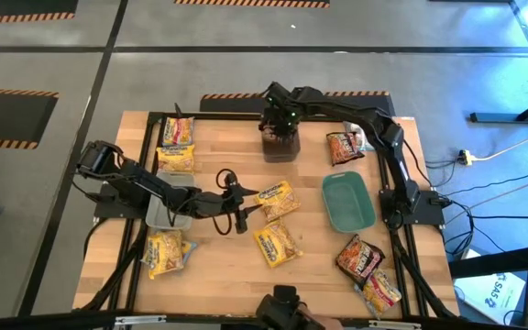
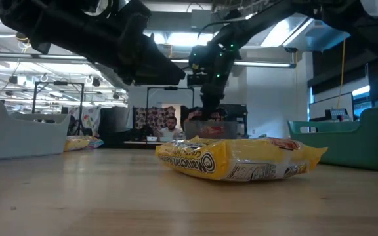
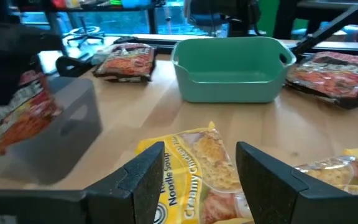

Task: Sort Maruchan noodles
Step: Put the black noodle pack into the black bin

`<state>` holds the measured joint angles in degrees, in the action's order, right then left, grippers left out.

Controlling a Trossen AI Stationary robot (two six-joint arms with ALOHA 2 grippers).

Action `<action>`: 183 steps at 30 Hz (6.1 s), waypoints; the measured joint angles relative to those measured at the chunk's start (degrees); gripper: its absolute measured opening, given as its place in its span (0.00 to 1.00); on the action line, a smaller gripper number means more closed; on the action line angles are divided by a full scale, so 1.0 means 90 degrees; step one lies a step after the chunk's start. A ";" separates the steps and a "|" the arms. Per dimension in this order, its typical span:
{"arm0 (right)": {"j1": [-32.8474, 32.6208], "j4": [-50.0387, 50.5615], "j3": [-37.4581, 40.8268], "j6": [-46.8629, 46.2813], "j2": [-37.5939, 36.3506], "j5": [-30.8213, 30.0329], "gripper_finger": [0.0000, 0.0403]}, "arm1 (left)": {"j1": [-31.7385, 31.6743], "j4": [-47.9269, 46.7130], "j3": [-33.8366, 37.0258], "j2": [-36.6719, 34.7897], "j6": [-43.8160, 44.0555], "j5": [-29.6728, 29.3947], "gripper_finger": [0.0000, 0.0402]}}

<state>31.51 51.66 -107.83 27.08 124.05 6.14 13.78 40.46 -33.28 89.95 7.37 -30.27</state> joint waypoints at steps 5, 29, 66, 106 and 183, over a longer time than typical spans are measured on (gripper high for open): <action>-0.0025 -0.0002 0.0000 -0.0122 0.0129 -0.0112 0.37 | 0.0005 -0.0010 0.0000 0.0000 0.0089 0.0188 0.48; -0.0414 -0.0066 -0.0002 0.0373 -0.0706 -0.1233 0.55 | 0.0117 -0.0080 0.0000 0.0000 0.0119 0.0320 0.48; -0.5722 0.0923 0.3854 -0.6206 -0.5108 -0.0453 0.55 | 0.0568 0.0282 -0.0002 0.0000 -0.0006 0.0328 0.48; -0.8178 -0.2660 0.6649 -1.0243 -0.3637 -0.0941 0.55 | 0.1030 0.0433 -0.0002 0.0000 0.0930 0.0423 0.48; -0.8485 -0.2122 0.5916 -1.0174 -0.3481 -0.4766 0.55 | 0.0678 -0.1510 -0.2161 0.1633 -0.0387 0.1486 0.48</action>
<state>-44.85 32.56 -54.59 -64.48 92.72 -36.76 19.88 26.86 -52.73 104.65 3.88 -16.89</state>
